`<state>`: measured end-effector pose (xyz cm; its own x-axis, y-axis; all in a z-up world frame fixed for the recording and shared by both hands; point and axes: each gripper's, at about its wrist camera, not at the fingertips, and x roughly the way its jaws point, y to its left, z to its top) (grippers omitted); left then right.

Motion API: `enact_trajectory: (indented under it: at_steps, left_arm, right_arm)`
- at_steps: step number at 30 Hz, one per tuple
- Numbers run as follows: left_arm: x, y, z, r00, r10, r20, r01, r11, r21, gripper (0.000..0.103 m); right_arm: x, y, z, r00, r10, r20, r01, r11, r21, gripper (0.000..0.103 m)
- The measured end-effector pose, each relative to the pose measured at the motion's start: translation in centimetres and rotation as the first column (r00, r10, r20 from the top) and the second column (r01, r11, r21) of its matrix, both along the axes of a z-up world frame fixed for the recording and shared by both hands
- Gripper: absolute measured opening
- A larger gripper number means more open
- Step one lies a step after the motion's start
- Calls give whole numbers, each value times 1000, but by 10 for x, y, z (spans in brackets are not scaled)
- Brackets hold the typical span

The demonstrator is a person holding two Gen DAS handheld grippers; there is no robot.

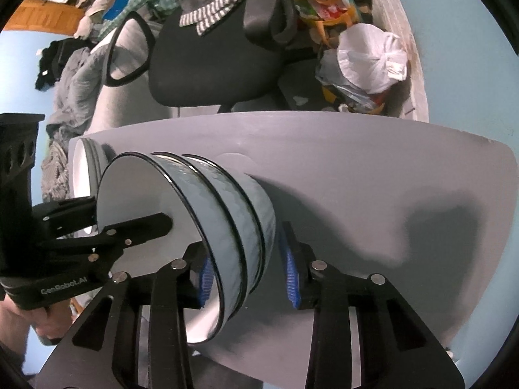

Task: Organize plates and bowls

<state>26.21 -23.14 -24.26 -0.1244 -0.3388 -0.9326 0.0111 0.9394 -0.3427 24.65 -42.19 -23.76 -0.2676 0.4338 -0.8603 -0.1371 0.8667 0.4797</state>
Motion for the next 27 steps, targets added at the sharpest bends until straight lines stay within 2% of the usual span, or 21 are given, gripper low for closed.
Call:
enact_trajectory:
  at_steps: [5,8,10,17,27]
  left_arm:
    - [-2,1,0,1000,-4,9,4,1000,0,25]
    - [-4,3,1,1000,14,18,-13,1000,-5,23]
    - [-6,5,1,999,29,24,-29,999,-15,23]
    - [-5,1,2,1000,-15,25,15,1000,-6,23]
    - [-4,1,2,1000,-8,14,8,1000,-2,23]
  right_arm:
    - [-2,-2,0,1000,-10,0,10,1000,-13,33]
    - [-2,-6,-5,998,-34,-58,35,999,13,33]
    - [-2,-7,-7,995,-38,-95,41,999,34,30]
    - [-5,-2,-2,998,-1,-67,2,1000,29,27]
    - [-6,3,5,1000,14,-25,-15,999,-30,22]
